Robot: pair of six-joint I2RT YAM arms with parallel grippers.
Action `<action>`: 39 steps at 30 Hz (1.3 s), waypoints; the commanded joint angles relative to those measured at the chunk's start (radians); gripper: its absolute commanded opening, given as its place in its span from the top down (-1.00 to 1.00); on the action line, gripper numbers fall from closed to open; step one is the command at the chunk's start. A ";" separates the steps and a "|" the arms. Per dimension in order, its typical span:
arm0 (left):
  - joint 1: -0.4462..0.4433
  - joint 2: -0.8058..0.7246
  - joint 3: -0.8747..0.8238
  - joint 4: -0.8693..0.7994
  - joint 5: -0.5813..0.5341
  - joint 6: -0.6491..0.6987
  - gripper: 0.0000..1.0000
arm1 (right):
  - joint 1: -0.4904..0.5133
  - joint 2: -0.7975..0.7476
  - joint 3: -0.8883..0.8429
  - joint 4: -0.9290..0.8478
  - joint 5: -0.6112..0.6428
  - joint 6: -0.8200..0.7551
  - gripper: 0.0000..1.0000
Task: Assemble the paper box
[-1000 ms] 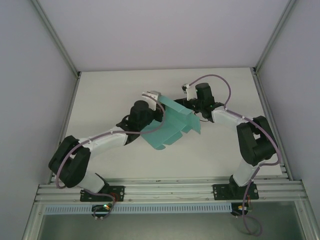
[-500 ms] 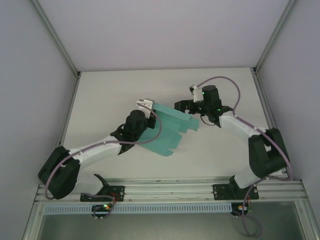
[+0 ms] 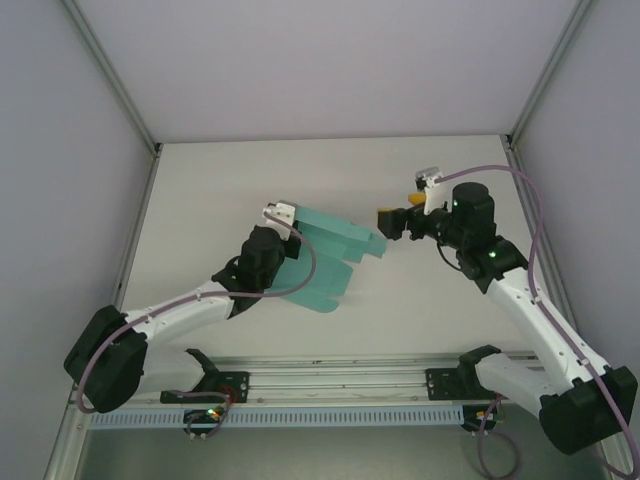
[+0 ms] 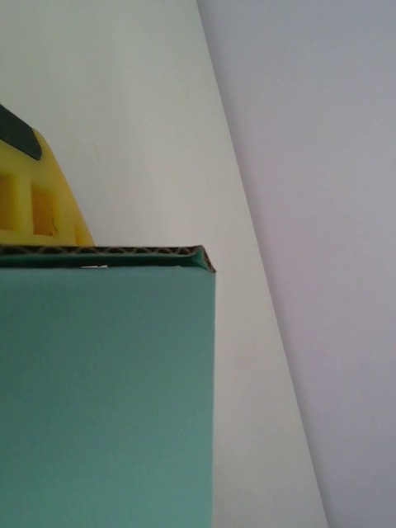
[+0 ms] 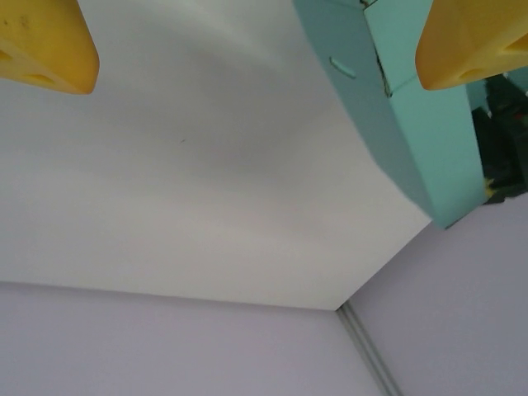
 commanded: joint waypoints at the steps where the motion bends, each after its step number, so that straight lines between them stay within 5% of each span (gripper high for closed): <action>1: 0.004 0.008 0.010 0.031 -0.025 0.016 1.00 | 0.029 0.054 -0.048 -0.069 -0.094 -0.041 -0.99; 14: 0.007 0.014 0.038 -0.010 0.000 -0.009 1.00 | 0.136 0.280 0.031 0.005 0.003 -0.076 -0.99; 18: 0.013 0.021 0.038 -0.026 -0.045 -0.017 1.00 | 0.163 0.251 0.056 -0.040 -0.010 -0.123 -0.99; 28: 0.056 0.008 0.020 -0.020 0.103 -0.022 1.00 | 0.130 0.212 0.069 -0.232 0.195 -0.159 -0.87; 39: 0.080 0.008 0.015 -0.019 0.169 -0.010 1.00 | 0.102 0.202 0.047 -0.243 0.109 -0.179 -0.88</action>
